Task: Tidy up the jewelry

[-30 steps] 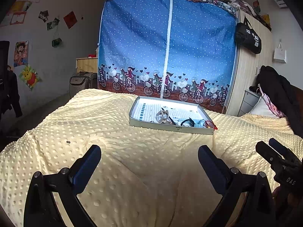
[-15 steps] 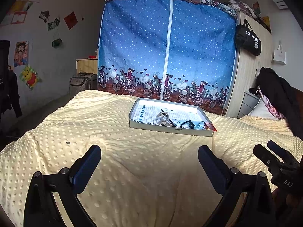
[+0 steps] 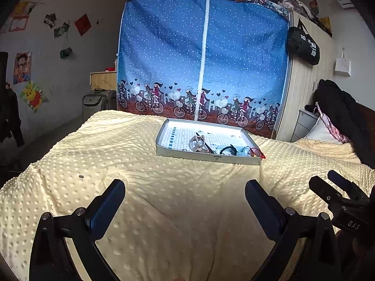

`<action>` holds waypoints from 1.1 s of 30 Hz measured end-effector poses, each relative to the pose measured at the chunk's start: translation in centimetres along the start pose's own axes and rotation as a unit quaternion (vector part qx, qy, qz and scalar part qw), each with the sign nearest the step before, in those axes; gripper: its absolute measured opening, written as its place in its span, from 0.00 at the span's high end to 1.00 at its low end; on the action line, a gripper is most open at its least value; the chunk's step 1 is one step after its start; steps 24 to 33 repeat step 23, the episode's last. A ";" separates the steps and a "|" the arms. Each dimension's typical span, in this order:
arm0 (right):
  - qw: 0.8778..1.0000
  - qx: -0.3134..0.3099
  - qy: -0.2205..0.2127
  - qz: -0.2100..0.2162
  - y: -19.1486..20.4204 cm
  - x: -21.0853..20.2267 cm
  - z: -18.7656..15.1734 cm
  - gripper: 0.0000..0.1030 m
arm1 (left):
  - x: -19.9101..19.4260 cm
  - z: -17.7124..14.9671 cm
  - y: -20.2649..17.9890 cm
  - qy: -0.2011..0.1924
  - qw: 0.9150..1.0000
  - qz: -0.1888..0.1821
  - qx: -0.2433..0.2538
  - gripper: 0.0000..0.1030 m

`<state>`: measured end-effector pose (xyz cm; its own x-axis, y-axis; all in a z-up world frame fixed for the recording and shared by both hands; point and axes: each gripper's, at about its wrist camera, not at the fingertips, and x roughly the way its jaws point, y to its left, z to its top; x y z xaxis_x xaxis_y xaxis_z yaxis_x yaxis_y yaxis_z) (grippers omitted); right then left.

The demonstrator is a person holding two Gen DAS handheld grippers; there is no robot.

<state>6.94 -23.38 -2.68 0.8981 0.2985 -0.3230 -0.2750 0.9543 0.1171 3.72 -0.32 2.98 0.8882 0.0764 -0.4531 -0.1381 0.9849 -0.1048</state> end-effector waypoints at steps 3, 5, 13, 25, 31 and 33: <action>1.000 -0.001 0.003 -0.003 -0.1 0.1 0.1 0.01 | 0.2 -0.1 -0.1 0.005 1.000 0.000 0.001 0.00; 1.000 -0.001 0.004 -0.004 -0.1 0.1 0.1 0.01 | 0.1 -0.2 -0.1 0.003 1.000 0.000 0.002 0.00; 1.000 -0.001 0.022 -0.017 -0.3 0.8 0.0 0.01 | 0.3 -0.4 -0.2 0.009 1.000 0.002 0.009 0.00; 0.999 0.014 0.038 -0.025 -0.6 1.5 -0.2 0.01 | 0.5 -0.7 -0.1 0.017 1.000 0.001 0.007 0.00; 0.999 0.014 0.038 -0.025 -0.6 1.5 -0.2 0.01 | 0.5 -0.7 -0.1 0.017 1.000 0.001 0.007 0.00; 0.999 0.014 0.038 -0.025 -0.6 1.5 -0.2 0.01 | 0.5 -0.7 -0.1 0.017 1.000 0.001 0.007 0.00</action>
